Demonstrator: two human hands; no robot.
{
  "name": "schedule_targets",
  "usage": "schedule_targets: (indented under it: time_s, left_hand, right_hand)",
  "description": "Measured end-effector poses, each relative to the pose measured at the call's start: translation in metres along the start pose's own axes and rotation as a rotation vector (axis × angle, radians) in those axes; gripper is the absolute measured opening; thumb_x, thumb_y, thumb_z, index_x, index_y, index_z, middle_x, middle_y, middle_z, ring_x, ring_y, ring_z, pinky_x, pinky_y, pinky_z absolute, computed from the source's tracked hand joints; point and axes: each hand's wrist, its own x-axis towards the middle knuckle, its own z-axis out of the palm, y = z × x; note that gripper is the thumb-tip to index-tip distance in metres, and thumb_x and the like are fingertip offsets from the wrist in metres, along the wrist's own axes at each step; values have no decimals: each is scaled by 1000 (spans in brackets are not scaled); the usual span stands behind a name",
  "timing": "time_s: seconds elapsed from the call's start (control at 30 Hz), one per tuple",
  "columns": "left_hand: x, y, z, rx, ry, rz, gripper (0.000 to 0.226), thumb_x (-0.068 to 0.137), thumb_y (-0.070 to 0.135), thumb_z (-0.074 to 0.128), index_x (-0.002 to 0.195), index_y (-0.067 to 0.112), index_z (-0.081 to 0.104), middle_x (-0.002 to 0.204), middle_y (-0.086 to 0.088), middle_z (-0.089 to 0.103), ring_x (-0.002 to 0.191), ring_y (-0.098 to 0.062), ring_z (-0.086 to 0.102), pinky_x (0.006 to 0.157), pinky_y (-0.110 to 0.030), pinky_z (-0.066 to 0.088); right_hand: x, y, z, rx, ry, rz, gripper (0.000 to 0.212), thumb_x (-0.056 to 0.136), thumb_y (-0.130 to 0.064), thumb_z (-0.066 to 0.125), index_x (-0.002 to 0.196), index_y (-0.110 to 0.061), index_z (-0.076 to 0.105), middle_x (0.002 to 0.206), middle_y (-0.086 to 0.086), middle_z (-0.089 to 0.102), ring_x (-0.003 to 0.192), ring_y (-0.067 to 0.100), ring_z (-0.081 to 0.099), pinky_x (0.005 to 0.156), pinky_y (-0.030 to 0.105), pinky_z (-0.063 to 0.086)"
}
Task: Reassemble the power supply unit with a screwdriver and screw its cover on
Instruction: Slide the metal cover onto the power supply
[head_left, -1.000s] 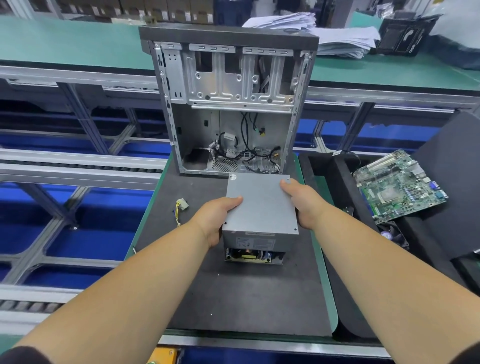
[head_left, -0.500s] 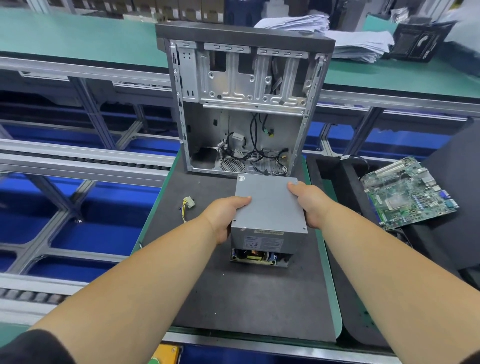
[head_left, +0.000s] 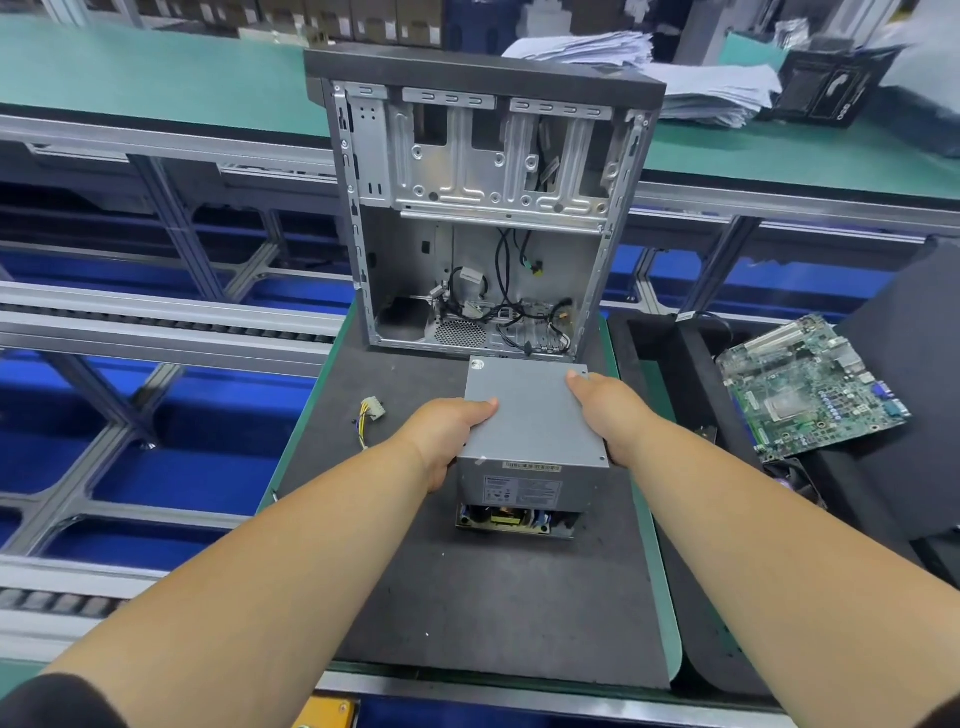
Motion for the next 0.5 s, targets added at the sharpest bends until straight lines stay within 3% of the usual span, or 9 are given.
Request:
schedule_targets:
  time_s: [0.17, 0.27, 0.33, 0.43, 0.5]
  left_hand:
    - [-1, 1, 1, -29, -39, -1, 13, 94, 23, 62, 96, 14, 71, 92, -3, 77, 85, -18, 73, 81, -32, 55]
    - [-1, 0, -1, -52, -60, 1, 14, 95, 22, 61, 96, 13, 71, 91, -3, 77, 81, -16, 74, 68, -27, 55]
    - [-1, 0, -2, -52, -60, -2, 14, 94, 22, 61, 96, 13, 71, 91, -4, 77, 81, -17, 74, 66, -26, 55]
    - [1, 0, -2, -42, -43, -11, 14, 93, 23, 63, 96, 12, 71, 91, -4, 77, 80, -17, 74, 67, -27, 55]
    - [2, -1, -1, -40, -25, -14, 14, 92, 23, 64, 95, 12, 71, 89, -4, 77, 79, -17, 74, 67, -27, 54]
  right_hand:
    - [-3, 4, 1, 183, 63, 90, 52, 99, -46, 48, 131, -6, 56, 125, 13, 63, 111, 35, 61, 102, 47, 47]
    - [-16, 15, -2, 326, -29, 157, 50, 96, -47, 53, 134, -14, 56, 130, 8, 62, 117, 31, 60, 107, 47, 44]
    - [-26, 26, -3, 270, -73, 189, 56, 93, -56, 53, 136, -21, 55, 134, 3, 60, 124, 28, 55, 109, 48, 40]
    - [-42, 29, -6, 137, -99, 230, 60, 91, -68, 44, 127, -22, 58, 120, 5, 66, 109, 29, 63, 88, 42, 52]
    - [-47, 26, -7, 51, -125, 221, 62, 93, -70, 37, 125, -21, 58, 117, 8, 66, 104, 31, 64, 88, 43, 54]
